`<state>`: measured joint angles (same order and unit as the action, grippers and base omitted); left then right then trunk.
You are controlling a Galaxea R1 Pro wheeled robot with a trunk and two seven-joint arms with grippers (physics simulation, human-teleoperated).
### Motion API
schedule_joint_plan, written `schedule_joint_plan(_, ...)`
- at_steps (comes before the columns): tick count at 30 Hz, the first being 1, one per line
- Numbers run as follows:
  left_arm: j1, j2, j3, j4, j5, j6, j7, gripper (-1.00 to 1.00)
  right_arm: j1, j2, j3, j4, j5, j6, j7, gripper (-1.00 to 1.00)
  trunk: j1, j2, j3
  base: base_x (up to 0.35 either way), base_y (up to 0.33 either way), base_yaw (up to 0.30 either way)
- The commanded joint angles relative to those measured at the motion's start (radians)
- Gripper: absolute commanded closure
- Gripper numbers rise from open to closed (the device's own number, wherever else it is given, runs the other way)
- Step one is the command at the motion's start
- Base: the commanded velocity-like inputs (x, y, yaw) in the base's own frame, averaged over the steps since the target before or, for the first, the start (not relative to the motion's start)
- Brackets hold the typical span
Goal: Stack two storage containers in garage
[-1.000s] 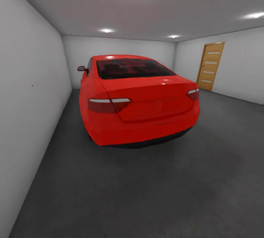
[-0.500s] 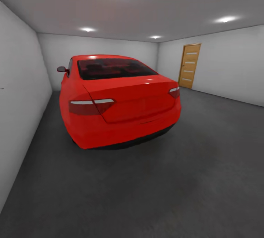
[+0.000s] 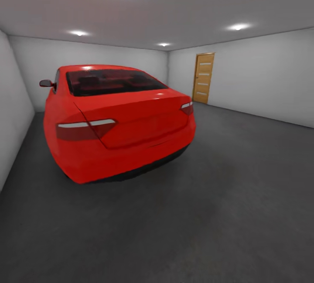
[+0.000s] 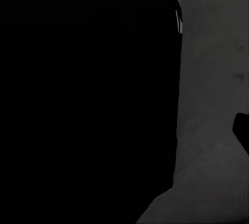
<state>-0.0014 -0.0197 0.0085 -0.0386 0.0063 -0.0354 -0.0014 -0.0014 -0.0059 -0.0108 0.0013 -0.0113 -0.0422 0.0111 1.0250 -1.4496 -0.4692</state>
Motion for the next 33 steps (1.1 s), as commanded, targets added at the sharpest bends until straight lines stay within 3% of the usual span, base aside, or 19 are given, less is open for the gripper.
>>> schedule_joint_plan(1,0.0,0.0,0.001,0.0,0.001,-0.003,0.0,-1.0,0.0,0.0,-0.005,0.0,-0.001,-0.004,0.001,-1.0,0.0,0.0,-0.001,0.0,0.0,-0.284)
schedule_joint_plan(33,0.0,0.0,0.002,0.0,0.0,-0.003,0.0,-1.0,0.0,-0.003,-0.014,0.002,-0.015,-0.005,0.001,-1.0,0.0,0.0,0.015,0.0,0.0,-0.284)
